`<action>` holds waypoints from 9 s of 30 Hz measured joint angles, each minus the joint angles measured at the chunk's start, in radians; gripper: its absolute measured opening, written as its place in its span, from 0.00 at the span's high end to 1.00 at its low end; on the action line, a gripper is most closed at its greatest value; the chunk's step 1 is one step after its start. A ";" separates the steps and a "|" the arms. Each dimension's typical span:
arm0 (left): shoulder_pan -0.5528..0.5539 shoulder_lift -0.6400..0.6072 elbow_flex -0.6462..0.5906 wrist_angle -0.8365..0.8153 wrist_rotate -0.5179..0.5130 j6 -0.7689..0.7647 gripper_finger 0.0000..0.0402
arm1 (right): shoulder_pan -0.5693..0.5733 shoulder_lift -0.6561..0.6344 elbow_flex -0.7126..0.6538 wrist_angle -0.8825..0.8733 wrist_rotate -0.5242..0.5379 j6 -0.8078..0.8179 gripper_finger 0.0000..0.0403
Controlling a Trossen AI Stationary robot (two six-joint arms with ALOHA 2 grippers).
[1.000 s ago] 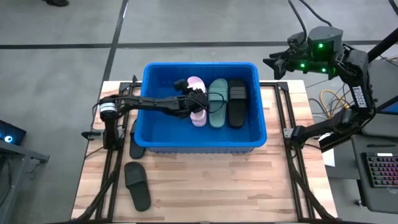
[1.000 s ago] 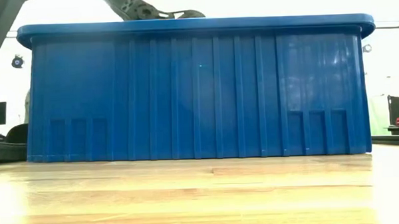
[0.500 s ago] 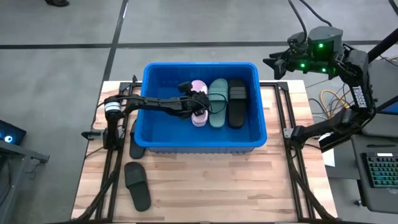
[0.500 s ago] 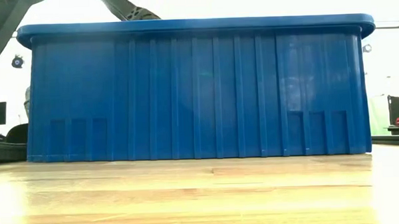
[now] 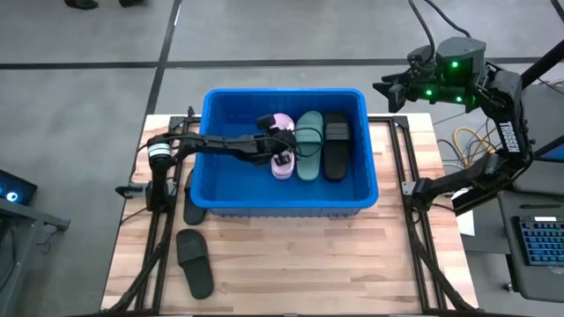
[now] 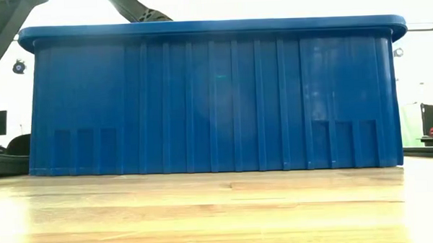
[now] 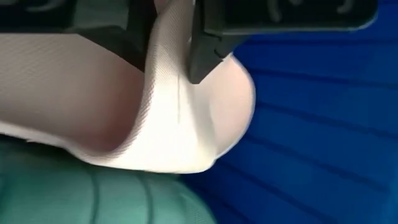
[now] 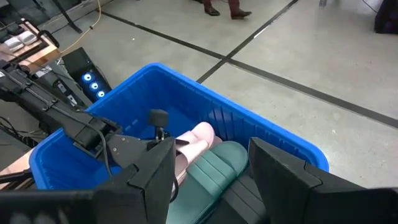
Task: Pick and place slides into bin
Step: Put the pink slide into the blue bin, then put the black slide into the blue bin
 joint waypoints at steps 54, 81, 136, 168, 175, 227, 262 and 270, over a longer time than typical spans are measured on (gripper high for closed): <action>-0.032 -0.320 0.016 -0.342 0.457 -0.020 0.44 | 0.000 0.000 0.000 0.000 0.000 0.009 0.52; -0.277 -0.979 -0.004 -0.610 0.478 -0.620 0.44 | 0.000 0.096 -0.007 -0.077 -0.111 -0.090 0.52; -0.280 -1.243 -0.441 -1.226 0.617 -0.728 0.44 | 0.000 0.124 -0.061 -0.058 -0.094 0.044 0.52; -0.613 -0.736 0.091 -1.184 0.583 -0.639 0.44 | 0.000 0.124 -0.061 -0.058 -0.068 -0.018 0.52; -0.771 -0.620 0.115 -1.280 0.525 -0.873 0.44 | 0.000 0.124 -0.061 -0.059 -0.069 -0.047 0.52; -1.318 -0.008 -0.144 -1.196 0.647 -1.886 0.46 | 0.000 0.121 -0.061 -0.068 -0.075 -0.061 0.52; -1.082 -0.453 0.083 -0.630 0.043 -1.266 1.00 | 0.000 0.121 -0.061 -0.092 -0.074 -0.073 0.52; -0.931 -0.447 0.091 -0.326 -0.011 -0.872 1.00 | 0.000 0.121 -0.061 -0.103 -0.075 -0.073 0.52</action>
